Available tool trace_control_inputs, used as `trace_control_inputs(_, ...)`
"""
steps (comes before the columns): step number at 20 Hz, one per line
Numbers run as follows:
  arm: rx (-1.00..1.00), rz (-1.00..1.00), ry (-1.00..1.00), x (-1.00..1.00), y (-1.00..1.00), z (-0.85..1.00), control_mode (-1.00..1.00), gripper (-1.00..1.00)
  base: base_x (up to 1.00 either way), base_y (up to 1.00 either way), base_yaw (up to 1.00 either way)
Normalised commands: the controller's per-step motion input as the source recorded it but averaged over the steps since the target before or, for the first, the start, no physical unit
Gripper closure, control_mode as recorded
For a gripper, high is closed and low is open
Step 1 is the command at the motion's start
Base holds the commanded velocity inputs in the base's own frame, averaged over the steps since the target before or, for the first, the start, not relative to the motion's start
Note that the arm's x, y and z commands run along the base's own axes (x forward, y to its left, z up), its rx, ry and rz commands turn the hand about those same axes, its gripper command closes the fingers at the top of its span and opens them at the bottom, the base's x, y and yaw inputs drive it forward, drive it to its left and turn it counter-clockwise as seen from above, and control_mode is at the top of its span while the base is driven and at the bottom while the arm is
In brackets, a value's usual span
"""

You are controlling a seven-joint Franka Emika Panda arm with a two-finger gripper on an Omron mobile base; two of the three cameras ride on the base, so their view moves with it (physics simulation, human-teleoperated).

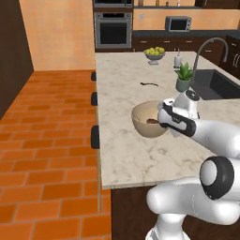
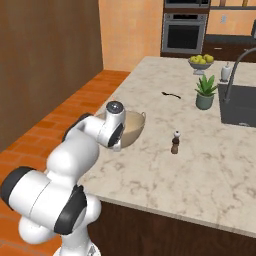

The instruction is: Open the cabinet, pick up the bread from the cabinet and place it in the basket. Then move the basket to the dining counter.

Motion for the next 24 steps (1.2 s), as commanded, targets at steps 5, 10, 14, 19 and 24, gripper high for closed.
trace_control_inputs(5,0.0,0.01,0.0,0.17,0.0,-0.35,-1.0,1.0,0.0,0.0,0.0)
trace_control_inputs(10,0.0,0.0,0.0,0.35,0.0,-0.31,-1.0,1.0,0.0,0.0,0.0)
trace_control_inputs(14,0.0,0.0,0.0,0.47,0.0,-0.22,-1.0,1.0,0.0,0.0,0.0)
trace_control_inputs(19,0.0,0.0,0.0,0.47,0.0,-0.13,-1.0,1.0,0.0,0.0,0.0)
trace_control_inputs(24,0.0,0.0,0.0,0.18,0.0,-0.19,-1.0,1.0,0.0,0.0,0.0)
